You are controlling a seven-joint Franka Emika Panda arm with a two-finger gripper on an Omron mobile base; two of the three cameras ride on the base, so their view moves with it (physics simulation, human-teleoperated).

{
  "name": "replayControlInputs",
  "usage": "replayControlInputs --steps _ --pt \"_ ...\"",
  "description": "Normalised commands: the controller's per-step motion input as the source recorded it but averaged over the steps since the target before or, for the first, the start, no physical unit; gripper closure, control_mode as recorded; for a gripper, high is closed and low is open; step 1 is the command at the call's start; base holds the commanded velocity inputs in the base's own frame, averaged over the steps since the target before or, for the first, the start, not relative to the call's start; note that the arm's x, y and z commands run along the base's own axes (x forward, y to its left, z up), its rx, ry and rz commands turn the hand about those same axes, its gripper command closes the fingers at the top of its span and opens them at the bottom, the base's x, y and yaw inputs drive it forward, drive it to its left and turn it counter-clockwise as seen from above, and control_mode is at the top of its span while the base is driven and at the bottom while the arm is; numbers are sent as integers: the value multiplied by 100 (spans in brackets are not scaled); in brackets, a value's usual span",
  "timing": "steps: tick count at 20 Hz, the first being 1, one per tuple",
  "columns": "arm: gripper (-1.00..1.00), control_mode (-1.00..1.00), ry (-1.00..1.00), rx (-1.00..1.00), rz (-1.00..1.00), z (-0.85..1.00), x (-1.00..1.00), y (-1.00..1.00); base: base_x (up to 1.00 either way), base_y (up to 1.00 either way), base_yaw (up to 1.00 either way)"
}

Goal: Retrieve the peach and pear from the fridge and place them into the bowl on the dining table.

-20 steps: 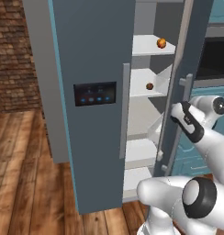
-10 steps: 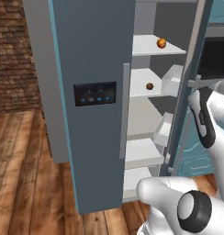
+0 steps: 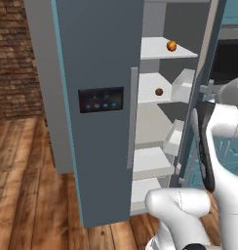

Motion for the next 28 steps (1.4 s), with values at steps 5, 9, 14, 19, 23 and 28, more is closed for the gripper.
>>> replayControlInputs --steps 5,9,14,19,23,28 --pt "-100 -100 -1 -48 0 5 -2 100 0 0 0" --pt "-100 -100 2 -52 0 11 -2 83 0 0 0" --pt "-100 -100 17 -40 -2 33 -4 61 0 0 0" --pt "-100 -100 31 -22 -6 28 21 20 0 0 0" --pt "-100 -100 38 -12 -16 35 55 -2 0 0 0" --pt "-100 -100 19 -5 -17 8 47 -24 0 0 0"
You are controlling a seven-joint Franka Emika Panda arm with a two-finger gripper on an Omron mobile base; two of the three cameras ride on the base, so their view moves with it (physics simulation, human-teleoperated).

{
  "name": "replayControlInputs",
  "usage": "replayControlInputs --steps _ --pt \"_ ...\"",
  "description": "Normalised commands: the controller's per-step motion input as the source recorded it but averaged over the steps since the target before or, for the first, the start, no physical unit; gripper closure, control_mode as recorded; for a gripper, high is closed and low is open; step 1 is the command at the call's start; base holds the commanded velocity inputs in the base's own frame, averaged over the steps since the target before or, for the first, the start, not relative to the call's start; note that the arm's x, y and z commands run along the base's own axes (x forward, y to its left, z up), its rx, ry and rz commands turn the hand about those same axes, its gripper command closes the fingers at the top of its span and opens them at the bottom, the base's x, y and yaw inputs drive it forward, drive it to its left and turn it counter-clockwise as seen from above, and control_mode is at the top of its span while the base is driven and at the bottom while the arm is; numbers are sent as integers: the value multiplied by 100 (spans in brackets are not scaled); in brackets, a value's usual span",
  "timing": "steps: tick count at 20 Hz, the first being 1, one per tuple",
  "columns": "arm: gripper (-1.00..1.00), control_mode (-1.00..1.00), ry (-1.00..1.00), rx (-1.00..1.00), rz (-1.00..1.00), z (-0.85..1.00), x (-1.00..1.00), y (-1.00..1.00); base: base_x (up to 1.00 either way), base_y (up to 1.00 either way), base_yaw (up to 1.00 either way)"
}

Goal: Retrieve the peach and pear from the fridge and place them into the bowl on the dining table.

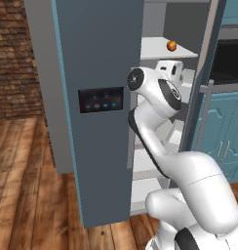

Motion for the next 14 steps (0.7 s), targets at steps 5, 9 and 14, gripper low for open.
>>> replayControlInputs --steps 5,9,14 --pt "-100 -100 3 -3 -9 0 54 -20 0 0 0" --pt "-100 -100 0 -2 -5 0 48 -30 0 0 0" --pt "-100 -100 0 -1 -3 0 63 -32 0 0 0"
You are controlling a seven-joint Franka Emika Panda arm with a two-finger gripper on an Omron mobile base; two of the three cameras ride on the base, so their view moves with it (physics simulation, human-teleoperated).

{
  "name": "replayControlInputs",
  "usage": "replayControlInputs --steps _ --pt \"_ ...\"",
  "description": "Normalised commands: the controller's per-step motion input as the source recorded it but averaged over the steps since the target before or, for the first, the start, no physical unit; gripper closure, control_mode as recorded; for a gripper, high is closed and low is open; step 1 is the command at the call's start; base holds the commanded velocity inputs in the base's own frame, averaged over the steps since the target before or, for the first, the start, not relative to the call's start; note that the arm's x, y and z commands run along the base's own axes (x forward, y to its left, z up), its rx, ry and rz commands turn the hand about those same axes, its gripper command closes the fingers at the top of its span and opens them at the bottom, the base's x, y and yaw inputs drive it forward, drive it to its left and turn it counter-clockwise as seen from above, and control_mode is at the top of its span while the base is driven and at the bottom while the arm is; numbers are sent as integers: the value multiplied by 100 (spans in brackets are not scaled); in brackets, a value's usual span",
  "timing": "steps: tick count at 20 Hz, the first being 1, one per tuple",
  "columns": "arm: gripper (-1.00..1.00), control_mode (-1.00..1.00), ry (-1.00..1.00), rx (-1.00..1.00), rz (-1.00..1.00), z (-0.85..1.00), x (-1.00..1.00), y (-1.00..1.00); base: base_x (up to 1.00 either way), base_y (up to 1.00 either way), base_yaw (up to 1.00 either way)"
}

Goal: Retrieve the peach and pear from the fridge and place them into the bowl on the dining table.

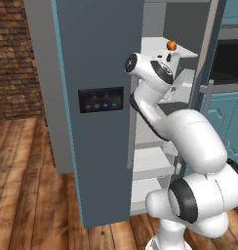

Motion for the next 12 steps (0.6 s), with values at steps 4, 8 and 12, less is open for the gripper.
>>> replayControlInputs --steps 4,8,12 --pt "-100 -100 0 -1 -3 0 64 -39 0 0 0" --pt "-100 -100 0 -1 -2 0 74 -49 0 0 0" --pt "-100 -100 0 0 0 -1 67 -54 0 0 0"
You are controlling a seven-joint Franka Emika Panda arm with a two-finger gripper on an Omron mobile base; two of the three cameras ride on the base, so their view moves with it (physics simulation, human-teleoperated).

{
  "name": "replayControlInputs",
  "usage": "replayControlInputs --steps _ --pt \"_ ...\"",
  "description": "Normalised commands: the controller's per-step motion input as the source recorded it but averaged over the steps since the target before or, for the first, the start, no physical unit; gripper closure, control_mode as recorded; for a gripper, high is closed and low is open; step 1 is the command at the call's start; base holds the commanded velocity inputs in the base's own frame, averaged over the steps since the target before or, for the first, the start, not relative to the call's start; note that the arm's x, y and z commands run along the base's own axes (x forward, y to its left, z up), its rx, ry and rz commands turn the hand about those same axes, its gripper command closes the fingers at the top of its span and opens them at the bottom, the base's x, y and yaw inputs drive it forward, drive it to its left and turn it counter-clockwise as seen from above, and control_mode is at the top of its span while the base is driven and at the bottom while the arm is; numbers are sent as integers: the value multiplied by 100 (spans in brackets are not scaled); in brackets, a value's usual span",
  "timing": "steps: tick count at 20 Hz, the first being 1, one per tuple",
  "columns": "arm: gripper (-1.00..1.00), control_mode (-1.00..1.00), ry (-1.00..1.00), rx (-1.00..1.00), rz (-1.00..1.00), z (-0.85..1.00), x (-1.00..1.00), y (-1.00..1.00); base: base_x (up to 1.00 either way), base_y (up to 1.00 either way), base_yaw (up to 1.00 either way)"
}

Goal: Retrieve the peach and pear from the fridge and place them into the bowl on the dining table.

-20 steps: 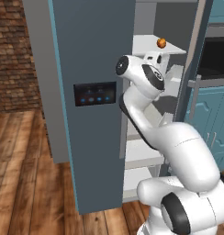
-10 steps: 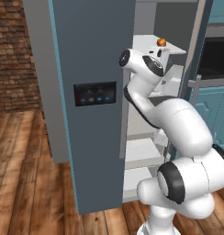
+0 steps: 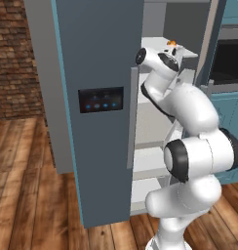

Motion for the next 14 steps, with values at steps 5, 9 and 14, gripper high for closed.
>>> replayControlInputs --steps 5,9,14 --pt "-100 -100 0 0 -3 0 24 -53 0 0 0" --pt "-100 -100 0 0 -14 0 -66 -84 0 0 0" --pt "-100 -100 -5 0 -22 0 -100 -100 0 0 0"
